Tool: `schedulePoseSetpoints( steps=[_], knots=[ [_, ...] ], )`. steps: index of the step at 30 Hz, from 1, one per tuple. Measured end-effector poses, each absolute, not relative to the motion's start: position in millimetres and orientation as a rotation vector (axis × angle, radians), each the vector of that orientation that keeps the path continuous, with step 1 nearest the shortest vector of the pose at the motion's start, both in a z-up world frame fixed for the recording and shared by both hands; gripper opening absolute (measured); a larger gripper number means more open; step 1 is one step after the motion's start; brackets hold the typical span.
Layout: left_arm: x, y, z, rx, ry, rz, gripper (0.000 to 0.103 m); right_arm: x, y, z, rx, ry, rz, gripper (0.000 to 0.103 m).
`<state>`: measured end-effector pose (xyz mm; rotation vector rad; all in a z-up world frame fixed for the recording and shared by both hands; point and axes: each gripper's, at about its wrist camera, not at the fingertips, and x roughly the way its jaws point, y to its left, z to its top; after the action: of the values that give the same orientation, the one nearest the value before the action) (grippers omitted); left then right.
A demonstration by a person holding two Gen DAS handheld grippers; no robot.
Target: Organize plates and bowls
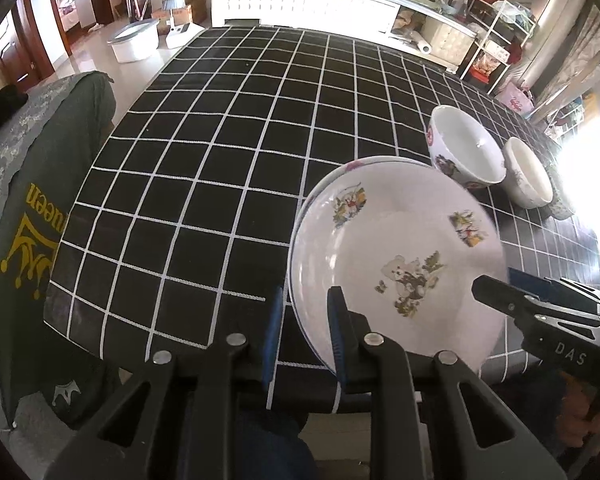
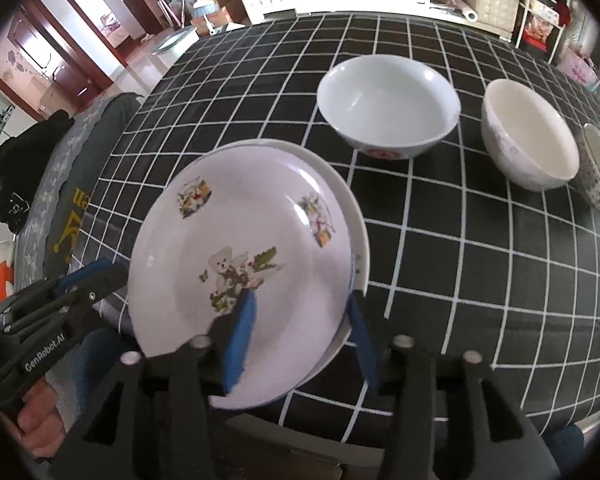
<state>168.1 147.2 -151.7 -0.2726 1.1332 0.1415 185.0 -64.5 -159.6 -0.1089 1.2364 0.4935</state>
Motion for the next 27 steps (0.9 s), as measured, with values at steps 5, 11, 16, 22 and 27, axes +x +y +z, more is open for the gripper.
schedulePoseSetpoints(
  steps=[5,11,16,22,27],
  knots=[
    [163.0,139.4,-146.7,-0.260,1.122,0.126,0.020,181.1,-72.1,-154.8,-0.111,1.224,0.485,0.063],
    [161.4,125.5,-134.4,-0.251,1.099,0.098,0.021,177.5,-79.8,-144.2,-0.102,1.196,0.475,0.063],
    [164.0,112.6,-120.1,-0.229,1.074,0.070,0.021,175.9,-89.0,-129.1,-0.101,1.159,0.467,0.063],
    [168.7,95.6,-98.2,-0.199,1.039,0.036,0.025,180.3,-101.1,-105.2,-0.087,1.108,0.469,0.063],
    [173.6,83.2,-80.5,-0.179,1.017,0.013,0.025,183.6,-110.2,-85.1,-0.086,1.069,0.472,0.063]
  ],
)
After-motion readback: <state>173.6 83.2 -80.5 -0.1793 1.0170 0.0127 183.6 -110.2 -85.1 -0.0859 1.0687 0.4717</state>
